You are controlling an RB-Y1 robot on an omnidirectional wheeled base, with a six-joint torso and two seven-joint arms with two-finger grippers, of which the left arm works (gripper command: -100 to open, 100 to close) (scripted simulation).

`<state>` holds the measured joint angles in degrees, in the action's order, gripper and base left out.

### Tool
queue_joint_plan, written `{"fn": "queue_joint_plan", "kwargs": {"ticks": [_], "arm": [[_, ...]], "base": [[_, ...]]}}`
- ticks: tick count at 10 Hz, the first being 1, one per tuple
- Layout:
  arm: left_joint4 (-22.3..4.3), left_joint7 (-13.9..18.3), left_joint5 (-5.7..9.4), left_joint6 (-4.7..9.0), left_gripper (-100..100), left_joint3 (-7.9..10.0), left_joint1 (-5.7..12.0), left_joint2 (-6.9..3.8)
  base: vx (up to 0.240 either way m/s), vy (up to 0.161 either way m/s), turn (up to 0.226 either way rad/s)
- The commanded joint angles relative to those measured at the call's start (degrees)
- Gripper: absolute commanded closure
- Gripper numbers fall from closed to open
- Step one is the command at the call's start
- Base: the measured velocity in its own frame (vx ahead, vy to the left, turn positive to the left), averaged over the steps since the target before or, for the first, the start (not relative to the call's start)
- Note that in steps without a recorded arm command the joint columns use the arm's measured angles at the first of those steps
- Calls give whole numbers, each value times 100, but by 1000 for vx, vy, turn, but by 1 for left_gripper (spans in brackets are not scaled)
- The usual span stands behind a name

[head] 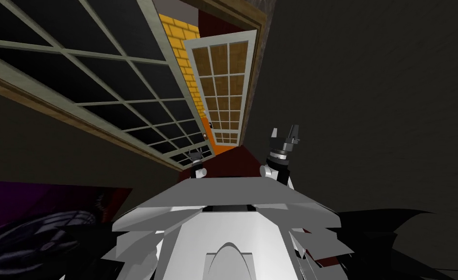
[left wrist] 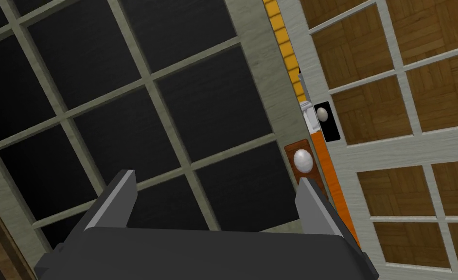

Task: Push the door open

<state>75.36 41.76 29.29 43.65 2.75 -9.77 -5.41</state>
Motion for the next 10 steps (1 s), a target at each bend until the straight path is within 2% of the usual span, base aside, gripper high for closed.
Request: {"fn": "queue_joint_plan", "kwargs": {"ticks": [1, 6, 7, 10], "arm": [[-215, 169, 98, 61, -100, 9, 65, 16], [-920, 657, 391, 245, -100, 52, 308, 33], [-920, 657, 391, 245, -100, 52, 308, 33], [-1314, 930, 555, 347, -100, 76, 443, 50]], "base": [[97, 31, -110], [93, 37, -88], [61, 30, -34], [66, 23, -73]]}}
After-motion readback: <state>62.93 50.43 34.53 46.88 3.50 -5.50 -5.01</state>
